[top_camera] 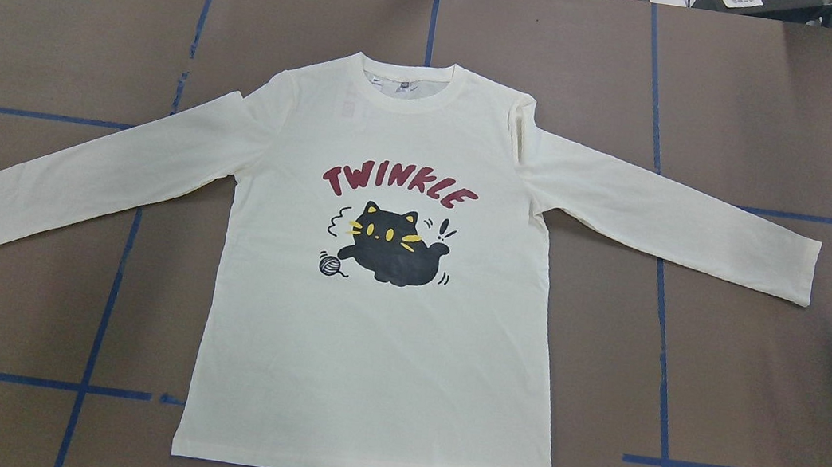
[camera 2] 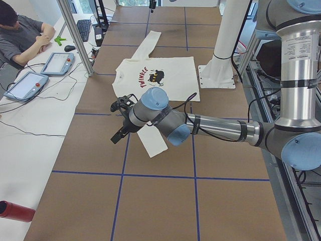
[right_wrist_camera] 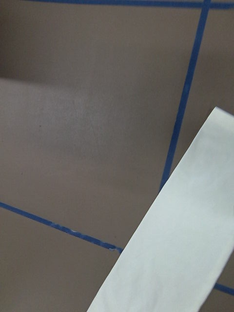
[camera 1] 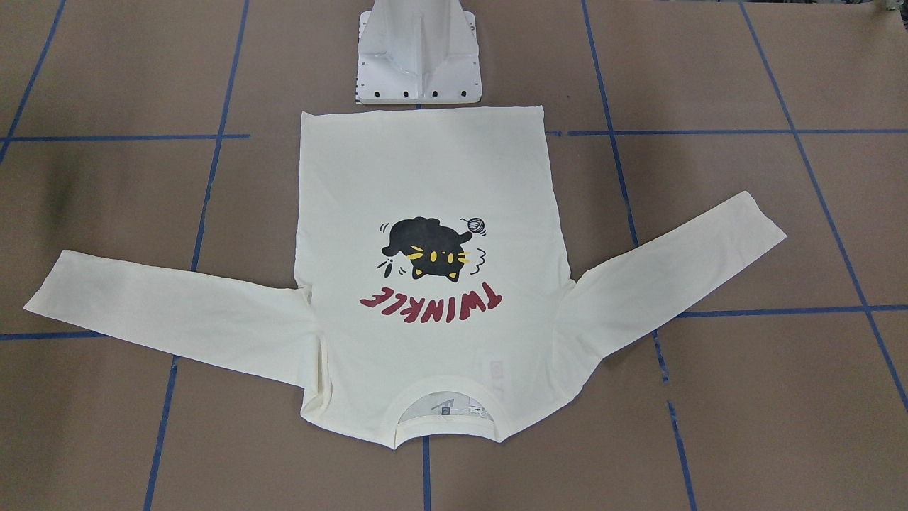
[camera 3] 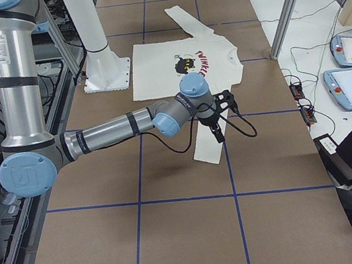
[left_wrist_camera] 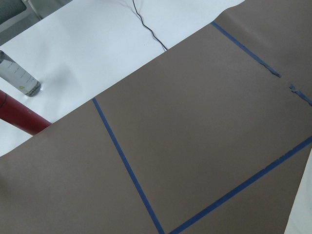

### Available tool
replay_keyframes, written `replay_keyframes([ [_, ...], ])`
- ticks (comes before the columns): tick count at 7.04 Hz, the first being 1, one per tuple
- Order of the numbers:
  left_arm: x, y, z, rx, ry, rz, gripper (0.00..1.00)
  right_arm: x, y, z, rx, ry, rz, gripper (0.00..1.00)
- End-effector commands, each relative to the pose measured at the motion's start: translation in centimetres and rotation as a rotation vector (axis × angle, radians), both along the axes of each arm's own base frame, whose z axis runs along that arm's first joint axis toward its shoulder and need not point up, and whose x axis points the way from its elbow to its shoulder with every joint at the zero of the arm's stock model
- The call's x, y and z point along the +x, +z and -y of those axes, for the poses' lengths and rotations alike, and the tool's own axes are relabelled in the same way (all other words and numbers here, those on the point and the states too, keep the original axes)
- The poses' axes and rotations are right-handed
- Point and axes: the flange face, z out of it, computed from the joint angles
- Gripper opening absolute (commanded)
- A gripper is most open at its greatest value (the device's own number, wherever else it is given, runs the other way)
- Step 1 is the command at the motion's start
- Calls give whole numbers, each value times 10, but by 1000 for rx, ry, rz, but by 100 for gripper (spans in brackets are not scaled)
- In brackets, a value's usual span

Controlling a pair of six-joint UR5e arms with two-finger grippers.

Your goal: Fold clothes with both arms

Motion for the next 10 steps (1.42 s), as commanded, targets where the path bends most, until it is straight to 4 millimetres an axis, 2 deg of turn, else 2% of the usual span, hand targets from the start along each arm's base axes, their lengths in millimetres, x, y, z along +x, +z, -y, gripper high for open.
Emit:
replay_keyframes([
  [1, 0, -2, 0, 6, 0, -1, 99, -58, 66, -1, 11, 146, 116, 97],
  [2, 0, -2, 0, 15, 0, -1, 99, -57, 108, -1, 11, 144, 110, 91],
  [3, 0, -2, -1, 21, 0, -1, 99, -56, 135, -5, -6, 142, 95, 87],
  [5, 0, -3, 0, 23, 0, -1, 99, -73, 148, -15, -6, 101, 82, 82],
  [7, 0, -3, -1, 24, 0, -1, 99, -101, 158, -20, 8, 87, 37, 79],
  [10, 0, 0, 0, 22, 1, 1, 99, -105, 151, -14, 18, 85, 45, 61],
])
